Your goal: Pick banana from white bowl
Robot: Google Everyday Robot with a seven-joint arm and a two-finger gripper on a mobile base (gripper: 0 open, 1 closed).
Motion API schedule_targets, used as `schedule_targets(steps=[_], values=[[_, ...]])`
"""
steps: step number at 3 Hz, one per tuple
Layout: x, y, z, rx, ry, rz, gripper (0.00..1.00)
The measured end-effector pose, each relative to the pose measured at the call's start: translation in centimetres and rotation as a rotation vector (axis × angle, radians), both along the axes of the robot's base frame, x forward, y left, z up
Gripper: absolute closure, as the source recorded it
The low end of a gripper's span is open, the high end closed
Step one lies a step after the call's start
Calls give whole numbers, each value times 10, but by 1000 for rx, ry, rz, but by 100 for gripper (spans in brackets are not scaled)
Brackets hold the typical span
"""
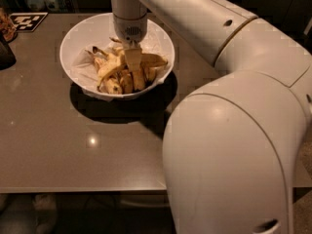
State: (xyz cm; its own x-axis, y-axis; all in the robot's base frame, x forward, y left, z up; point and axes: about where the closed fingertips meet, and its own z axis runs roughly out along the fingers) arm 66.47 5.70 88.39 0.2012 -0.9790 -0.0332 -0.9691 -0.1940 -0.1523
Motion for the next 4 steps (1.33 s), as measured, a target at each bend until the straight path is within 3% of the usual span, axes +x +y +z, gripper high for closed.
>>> schedule_targets(steps=[1,2,4], values=[[-5,2,15,36,-40,-1,100],[-27,-3,43,90,-77,-12,100],[-90,-16,95,155,-115,-22,100]])
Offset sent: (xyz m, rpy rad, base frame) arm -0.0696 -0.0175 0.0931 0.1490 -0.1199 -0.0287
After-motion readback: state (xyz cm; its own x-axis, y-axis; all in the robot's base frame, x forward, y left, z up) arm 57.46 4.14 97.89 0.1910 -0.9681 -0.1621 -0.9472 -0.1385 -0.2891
